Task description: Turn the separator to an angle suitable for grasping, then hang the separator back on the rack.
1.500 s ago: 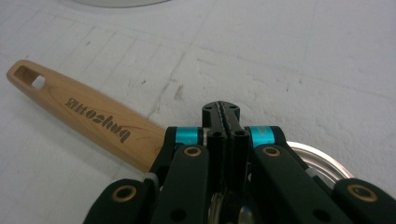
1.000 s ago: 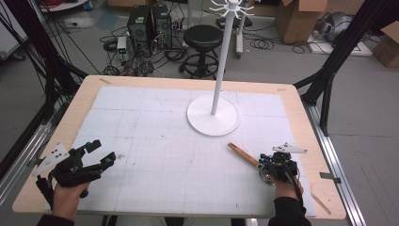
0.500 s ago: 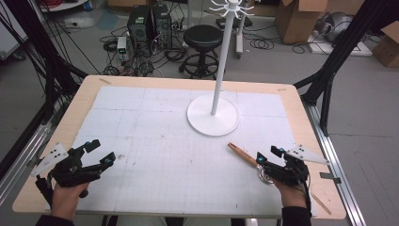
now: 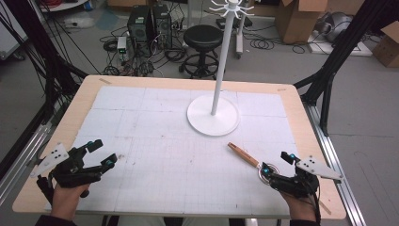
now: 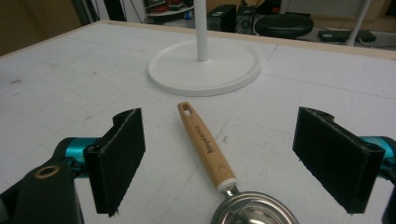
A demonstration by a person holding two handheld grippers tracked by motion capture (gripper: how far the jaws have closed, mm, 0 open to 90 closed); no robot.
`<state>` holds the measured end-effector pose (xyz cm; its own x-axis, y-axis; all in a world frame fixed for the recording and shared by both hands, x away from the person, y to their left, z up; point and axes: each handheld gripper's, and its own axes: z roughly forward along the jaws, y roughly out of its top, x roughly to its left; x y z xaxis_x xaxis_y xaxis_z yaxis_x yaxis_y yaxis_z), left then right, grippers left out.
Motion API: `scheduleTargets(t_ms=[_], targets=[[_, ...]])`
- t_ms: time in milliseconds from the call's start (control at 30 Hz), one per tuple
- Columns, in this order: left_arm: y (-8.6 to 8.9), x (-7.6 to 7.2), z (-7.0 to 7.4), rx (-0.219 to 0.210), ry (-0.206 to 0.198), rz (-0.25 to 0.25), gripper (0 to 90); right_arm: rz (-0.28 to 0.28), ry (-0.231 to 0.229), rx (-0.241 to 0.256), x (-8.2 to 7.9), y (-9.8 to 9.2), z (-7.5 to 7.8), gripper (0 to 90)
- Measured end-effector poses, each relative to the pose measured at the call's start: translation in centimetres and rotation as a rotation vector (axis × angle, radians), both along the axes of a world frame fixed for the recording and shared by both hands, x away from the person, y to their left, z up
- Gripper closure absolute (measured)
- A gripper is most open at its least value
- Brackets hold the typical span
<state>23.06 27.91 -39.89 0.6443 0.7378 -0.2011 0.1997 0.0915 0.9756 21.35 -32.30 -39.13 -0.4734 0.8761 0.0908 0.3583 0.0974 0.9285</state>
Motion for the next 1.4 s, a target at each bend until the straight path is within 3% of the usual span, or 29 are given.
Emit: scheduleTargets(t_ms=[467, 767, 867, 1033, 1067, 1167, 1233, 1400], targets=[[0.1, 0.3, -0.2, -0.001, 0.012, 0.002, 16.4, 0.038, 0.014, -0.020, 0.4, 0.6, -0.2, 16.0], [0.2, 0.2, -0.3, 0.000, 0.020, 0.005, 16.4, 0.062, 0.040, -0.022, 1.8, 1.6, -0.4, 16.0], [-0.1, 0.1, -0.2, 0.006, 0.016, -0.003, 16.4, 0.113, 0.067, -0.080, 2.8, 2.5, -0.6, 16.0], [-0.1, 0.1, -0.3, 0.009, 0.016, -0.005, 16.4, 0.156, 0.102, -0.123, 3.8, 3.6, -0.8, 16.1], [0.1, 0.1, -0.3, 0.004, 0.017, -0.002, 16.4, 0.174, 0.134, -0.147, 4.8, 4.1, -0.9, 16.6], [0.1, 0.1, -0.3, -0.003, 0.020, 0.001, 16.4, 0.183, 0.146, -0.185, 5.7, 4.5, -1.1, 16.6], [0.1, 0.1, -0.3, -0.003, 0.021, 0.002, 16.4, 0.192, 0.186, -0.207, 7.1, 5.0, -1.5, 16.7], [0.1, 0.2, -0.3, 0.004, 0.021, -0.004, 16.5, 0.191, 0.244, -0.239, 8.8, 5.1, -2.5, 16.6]])
